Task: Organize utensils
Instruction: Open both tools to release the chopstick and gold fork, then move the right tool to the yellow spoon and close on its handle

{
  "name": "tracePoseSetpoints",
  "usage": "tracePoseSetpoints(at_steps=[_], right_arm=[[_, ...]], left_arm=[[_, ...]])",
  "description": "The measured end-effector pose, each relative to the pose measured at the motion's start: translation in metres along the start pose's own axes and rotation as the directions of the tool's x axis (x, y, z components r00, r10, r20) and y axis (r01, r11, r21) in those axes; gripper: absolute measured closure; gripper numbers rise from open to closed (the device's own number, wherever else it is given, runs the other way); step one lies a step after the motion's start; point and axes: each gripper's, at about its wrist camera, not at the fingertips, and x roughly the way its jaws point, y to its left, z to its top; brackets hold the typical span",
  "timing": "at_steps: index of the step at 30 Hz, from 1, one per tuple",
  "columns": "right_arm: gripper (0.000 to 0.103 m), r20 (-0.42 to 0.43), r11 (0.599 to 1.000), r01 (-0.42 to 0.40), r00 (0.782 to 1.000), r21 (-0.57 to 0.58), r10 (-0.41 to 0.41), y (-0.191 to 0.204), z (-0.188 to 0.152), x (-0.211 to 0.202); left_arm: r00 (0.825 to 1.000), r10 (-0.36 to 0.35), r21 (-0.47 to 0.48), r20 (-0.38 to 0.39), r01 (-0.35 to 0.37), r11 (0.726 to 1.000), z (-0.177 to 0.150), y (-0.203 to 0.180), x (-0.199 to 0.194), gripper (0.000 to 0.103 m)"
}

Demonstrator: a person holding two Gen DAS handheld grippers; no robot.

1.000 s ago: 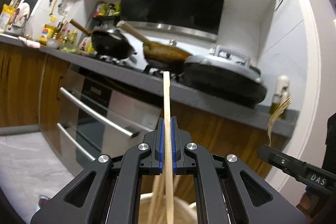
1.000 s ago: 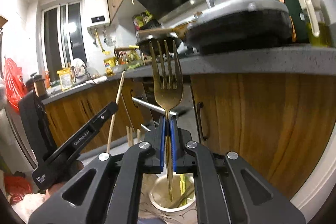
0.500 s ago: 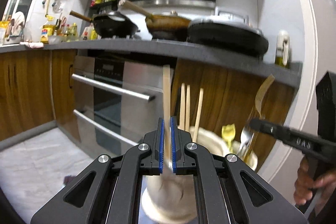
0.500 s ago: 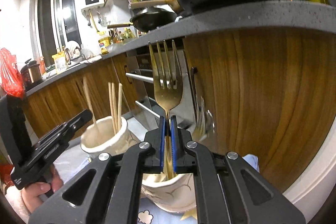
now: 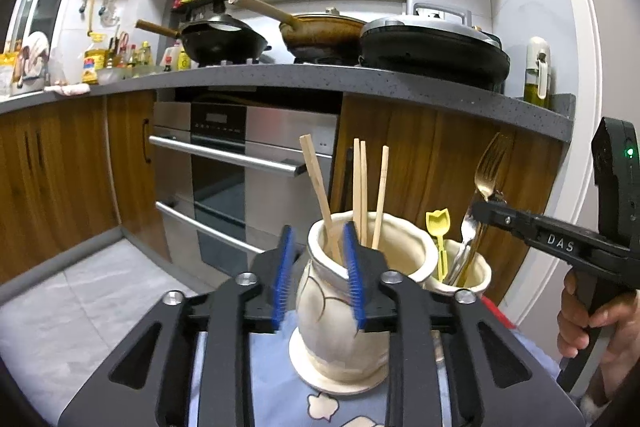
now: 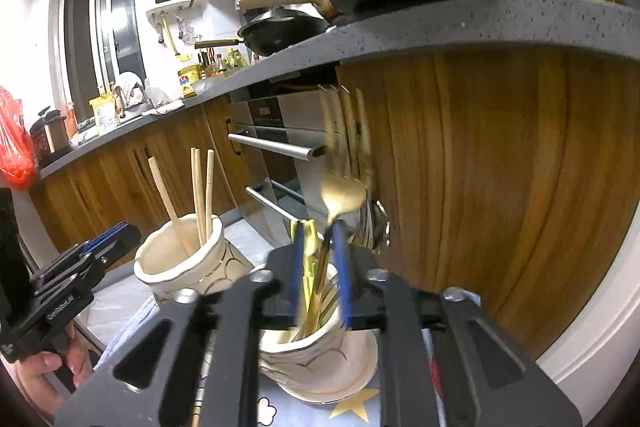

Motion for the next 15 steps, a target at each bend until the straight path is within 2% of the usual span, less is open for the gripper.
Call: tracePoseSetpoints(at_steps=[3, 5, 7, 9, 11, 15], right_arm=[[0.061, 0.039, 1.0, -0.001, 0.999, -0.017, 0.002, 0.003, 0.005, -0.008], [0.054, 0.066, 1.0, 0.006, 0.998, -0.031, -0.004, 0.006, 0.007, -0.016], [0.046, 0.093, 0.999, 0.013, 0.996, -0.039, -0.01, 0.008, 0.01, -0.028], [0.034, 0.107, 0.999, 0.015, 0.994, -0.043, -0.01, 0.01, 0.01, -0.038], [0.024, 0.105, 0.999, 0.016, 0.994, -0.044, -0.011, 0.01, 0.01, -0.047], [0.006, 0.083, 1.0, 0.009, 0.997, -0.022, -0.007, 0.007, 0.002, -0.064]], left_arm=[[1.0, 0.008, 0.011, 0.0, -0.008, 1.0, 0.0, -0.001, -0.008, 0.063], [1.0, 0.014, 0.01, 0.0, -0.014, 1.0, 0.0, -0.001, -0.016, 0.054], [1.0, 0.018, 0.01, -0.001, -0.018, 1.0, 0.001, -0.001, -0.023, 0.049], [1.0, 0.03, 0.014, -0.009, -0.03, 0.999, 0.0, 0.0, -0.03, 0.038], [0.999, 0.044, 0.019, -0.023, -0.043, 0.999, -0.002, 0.0, -0.038, 0.024], [0.995, 0.072, 0.022, -0.066, -0.07, 0.997, -0.009, 0.0, -0.05, 0.013]])
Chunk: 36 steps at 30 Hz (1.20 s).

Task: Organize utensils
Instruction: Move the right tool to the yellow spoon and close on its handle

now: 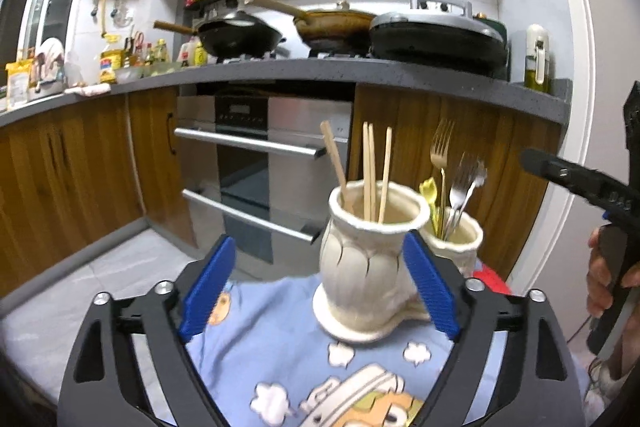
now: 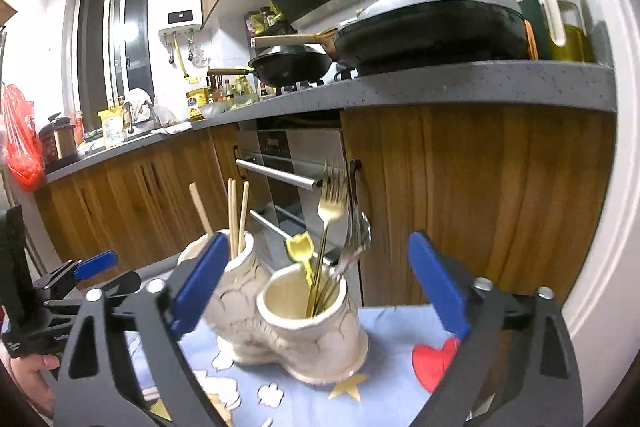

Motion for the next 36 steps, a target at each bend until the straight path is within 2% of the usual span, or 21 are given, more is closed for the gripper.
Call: tracePoseSetpoints(at_steps=[6, 10, 13, 17, 24, 32, 36], right_arm=[[0.005, -0.1, 1.0, 0.029, 0.995, 0.003, -0.028, -0.004, -0.023, -0.013], [0.005, -0.16, 0.999, 0.04, 0.986, -0.001, -0.039, -0.006, -0.045, -0.017], [0.005, -0.212, 0.999, 0.044, 0.976, -0.008, -0.044, -0.006, -0.06, -0.018], [0.005, -0.264, 0.999, 0.046, 0.963, -0.017, -0.049, -0.006, -0.079, -0.023], [0.005, -0.351, 1.0, 0.022, 0.936, 0.01, -0.017, -0.006, -0.103, -0.024], [0.005, -0.386, 0.999, -0.015, 0.923, -0.029, 0.003, 0.01, -0.116, -0.029], [0.005, -0.421, 0.998, -0.049, 0.907, -0.032, 0.031, 0.022, -0.124, -0.027]], left_arm=[[0.996, 0.058, 0.042, -0.069, -0.055, 0.998, -0.021, -0.003, -0.016, 0.008], [0.99, 0.052, 0.029, -0.131, -0.049, 0.998, -0.039, -0.004, -0.024, 0.008], [0.979, 0.046, 0.016, -0.199, -0.044, 0.999, -0.053, -0.006, -0.026, 0.008], [0.967, 0.056, 0.033, -0.249, -0.05, 0.998, -0.07, -0.011, -0.03, 0.008], [0.948, 0.03, 0.006, -0.317, -0.03, 1.0, -0.089, -0.015, -0.038, 0.008], [0.932, 0.025, 0.013, -0.361, -0.022, 1.0, -0.103, -0.02, -0.045, 0.008], [0.928, 0.036, 0.017, -0.37, -0.032, 0.999, -0.107, -0.017, -0.05, 0.008]])
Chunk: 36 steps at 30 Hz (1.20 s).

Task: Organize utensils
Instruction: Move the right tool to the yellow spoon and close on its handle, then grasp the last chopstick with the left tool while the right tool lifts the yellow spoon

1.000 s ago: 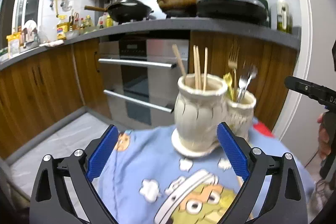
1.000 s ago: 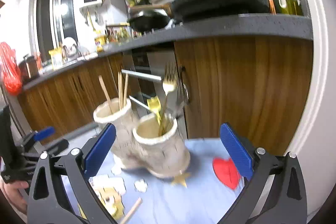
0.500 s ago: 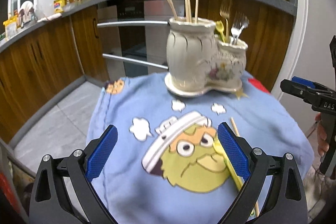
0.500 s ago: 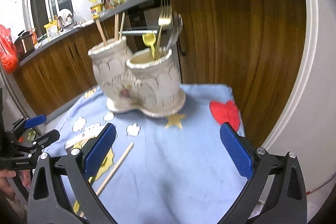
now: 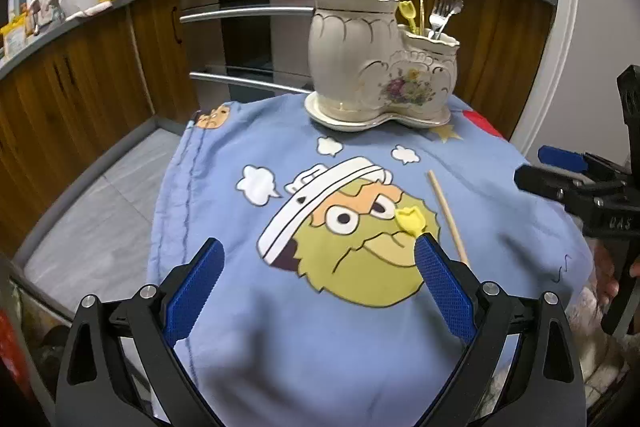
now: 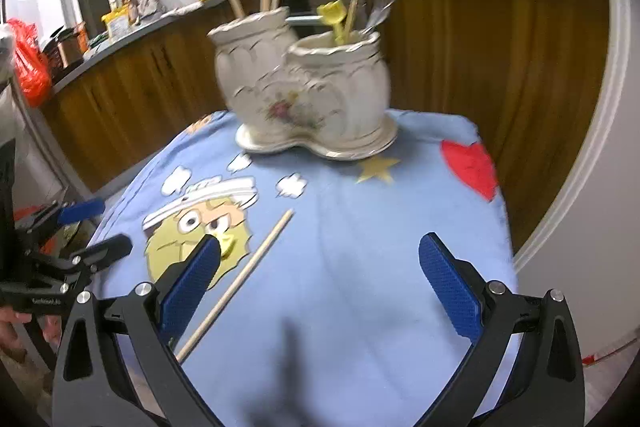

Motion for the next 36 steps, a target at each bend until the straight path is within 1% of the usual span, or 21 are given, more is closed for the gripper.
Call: tracePoseSetpoints(at_steps=[7, 10, 12, 14, 15, 16, 17, 18, 19, 21, 22, 24, 25, 26, 28, 30, 31, 33, 35, 36], right_arm=[[0.005, -0.048, 0.998, -0.048, 0.998, -0.039, 0.046, 0.025, -0.01, 0.008], [0.009, -0.061, 0.997, -0.04, 0.997, -0.067, 0.036, 0.034, -0.012, 0.012], [0.016, -0.073, 0.997, -0.053, 0.996, -0.064, 0.048, 0.037, -0.012, 0.013], [0.026, -0.093, 0.995, -0.073, 0.993, -0.063, 0.067, 0.043, -0.012, 0.015], [0.033, -0.1, 0.994, -0.082, 0.992, -0.068, 0.075, 0.046, -0.013, 0.016], [0.037, -0.107, 0.993, -0.091, 0.991, -0.073, 0.082, 0.049, -0.013, 0.016], [0.044, -0.12, 0.992, -0.103, 0.988, -0.078, 0.093, 0.054, -0.014, 0.017], [0.049, -0.137, 0.989, -0.124, 0.984, -0.075, 0.113, 0.059, -0.015, 0.02], [0.051, -0.157, 0.987, -0.145, 0.979, -0.072, 0.132, 0.064, -0.015, 0.023], [0.061, -0.189, 0.983, -0.167, 0.97, -0.075, 0.151, 0.074, -0.017, 0.027], [0.063, -0.208, 0.982, -0.165, 0.968, -0.09, 0.143, 0.081, -0.019, 0.031], [0.073, -0.238, 0.982, -0.156, 0.963, -0.108, 0.126, 0.089, -0.022, 0.039], [0.074, -0.259, 0.984, -0.133, 0.961, -0.118, 0.098, 0.092, -0.024, 0.044], [0.075, -0.265, 0.985, -0.124, 0.96, -0.12, 0.089, 0.093, -0.025, 0.047], [0.075, -0.255, 0.982, -0.101, 0.965, -0.158, 0.058, 0.099, -0.025, 0.048], [0.085, -0.246, 0.98, -0.089, 0.968, -0.179, 0.043, 0.103, -0.026, 0.048], [0.086, -0.244, 0.98, -0.09, 0.969, -0.179, 0.044, 0.102, -0.026, 0.048], [0.093, -0.248, 0.983, -0.116, 0.966, -0.139, 0.079, 0.096, -0.024, 0.047], [0.093, -0.227, 0.984, -0.161, 0.964, -0.072, 0.141, 0.086, -0.02, 0.042], [0.093, -0.214, 0.984, -0.169, 0.965, -0.056, 0.154, 0.083, -0.018, 0.038]], left_arm=[[1.0, 0.003, -0.04, -0.016, -0.004, 0.999, -0.008, 0.017, -0.006, 0.008], [1.0, -0.006, -0.051, -0.019, 0.005, 0.999, -0.011, 0.021, -0.009, 0.008], [1.0, 0.0, -0.046, -0.018, -0.001, 0.999, -0.013, 0.023, -0.009, 0.008], [1.0, 0.008, -0.046, -0.015, -0.009, 0.999, -0.013, 0.025, -0.01, 0.008], [1.0, 0.009, -0.05, -0.014, -0.009, 0.999, -0.013, 0.027, -0.01, 0.008], [1.0, 0.008, -0.057, -0.013, -0.009, 0.998, -0.013, 0.029, -0.01, 0.008], [1.0, 0.009, -0.063, -0.012, -0.009, 0.998, -0.013, 0.031, -0.01, 0.008], [1.0, 0.009, -0.067, -0.011, -0.01, 0.998, -0.013, 0.032, -0.01, 0.008], [1.0, 0.009, -0.07, -0.011, -0.01, 0.997, -0.013, 0.033, -0.01, 0.008], [1.0, 0.008, -0.076, -0.009, -0.008, 0.997, -0.014, 0.034, -0.01, 0.008], [1.0, 0.006, -0.078, -0.008, -0.006, 0.997, -0.014, 0.035, -0.01, 0.008], [1.0, -0.001, -0.076, -0.008, 0.0, 0.997, -0.014, 0.034, -0.01, 0.008], [1.0, -0.002, -0.072, -0.008, 0.001, 0.997, -0.014, 0.034, -0.01, 0.008], [1.0, -0.002, -0.069, -0.007, 0.001, 0.998, -0.015, 0.033, -0.011, 0.008], [1.0, -0.007, -0.069, -0.003, 0.007, 0.998, -0.014, 0.033, -0.012, 0.008], [1.0, -0.01, -0.072, 0.001, 0.01, 0.997, -0.014, 0.034, -0.013, 0.008], [1.0, -0.011, -0.073, 0.003, 0.011, 0.997, -0.013, 0.034, -0.013, 0.008], [1.0, -0.012, -0.075, 0.002, 0.012, 0.997, -0.013, 0.034, -0.013, 0.008], [1.0, -0.015, -0.075, -0.001, 0.015, 0.997, -0.012, 0.032, -0.012, 0.008], [1.0, -0.016, -0.073, -0.003, 0.016, 0.997, -0.012, 0.031, -0.012, 0.008]])
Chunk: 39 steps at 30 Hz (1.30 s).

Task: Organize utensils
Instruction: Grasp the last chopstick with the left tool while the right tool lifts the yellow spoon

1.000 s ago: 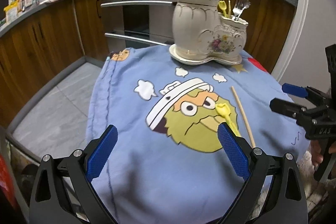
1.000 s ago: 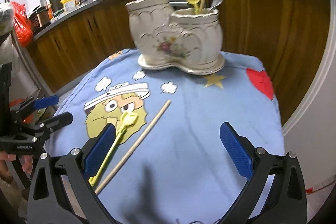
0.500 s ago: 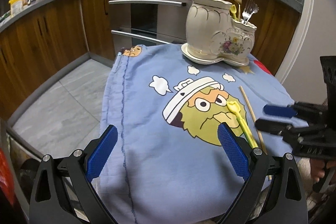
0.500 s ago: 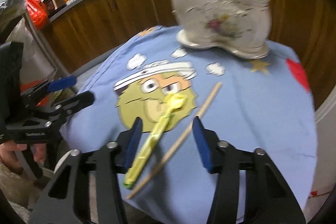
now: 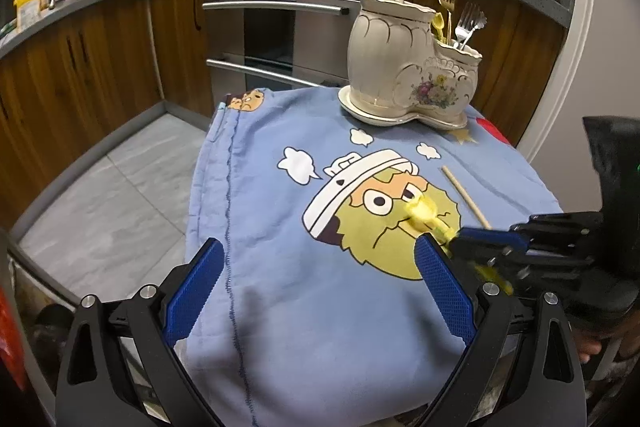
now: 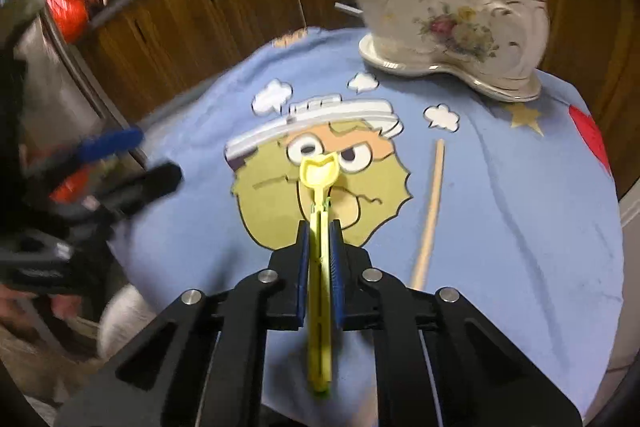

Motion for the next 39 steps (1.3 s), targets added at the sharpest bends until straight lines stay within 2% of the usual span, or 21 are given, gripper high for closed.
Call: tracePoseSetpoints(at_steps=[5, 11, 15, 18, 20, 24, 27, 29, 35, 39], right_arm=[[0.093, 0.1, 0.995, -0.057, 0.994, 0.078, 0.049, -0.026, 0.007, -0.038], [0.093, 0.158, 0.994, 0.004, 0.987, 0.107, -0.021, -0.059, 0.005, -0.066], [0.093, 0.163, 0.987, 0.023, 0.985, 0.156, -0.049, -0.082, -0.004, -0.07], [0.093, 0.173, 0.983, 0.034, 0.983, 0.178, -0.065, -0.097, -0.01, -0.072], [0.093, 0.183, 0.98, 0.037, 0.98, 0.193, -0.073, -0.106, -0.015, -0.077], [0.093, 0.2, 0.975, 0.03, 0.977, 0.218, -0.075, -0.122, -0.023, -0.086], [0.093, 0.212, 0.973, 0.022, 0.975, 0.231, -0.073, -0.13, -0.027, -0.091], [0.093, 0.216, 0.972, 0.018, 0.974, 0.236, -0.07, -0.134, -0.03, -0.092], [0.093, 0.224, 0.969, -0.001, 0.973, 0.246, -0.056, -0.14, -0.035, -0.093], [0.093, 0.228, 0.969, -0.006, 0.972, 0.246, -0.052, -0.142, -0.035, -0.092]], left_arm=[[1.0, -0.013, 0.024, -0.01, 0.013, 1.0, 0.005, -0.014, 0.004, 0.008], [0.996, -0.062, 0.088, -0.065, 0.068, 0.994, 0.01, -0.063, 0.019, 0.008], [0.984, -0.122, 0.077, -0.128, 0.132, 0.988, 0.009, -0.1, 0.035, 0.011], [0.975, -0.144, 0.096, -0.168, 0.161, 0.982, 0.008, -0.127, 0.045, 0.025], [0.977, -0.111, 0.136, -0.182, 0.137, 0.981, 0.007, -0.144, 0.053, 0.039], [0.973, -0.055, 0.167, -0.223, 0.093, 0.982, 0.003, -0.16, 0.066, 0.055], [0.979, -0.007, 0.199, -0.206, 0.049, 0.979, 0.003, -0.165, 0.069, 0.068], [0.979, 0.003, 0.211, -0.205, 0.041, 0.977, 0.005, -0.165, 0.07, 0.089], [0.971, -0.03, 0.203, -0.236, 0.08, 0.976, 0.012, -0.15, 0.071, 0.097], [0.97, -0.024, 0.218, -0.241, 0.078, 0.973, 0.015, -0.139, 0.063, 0.098]])
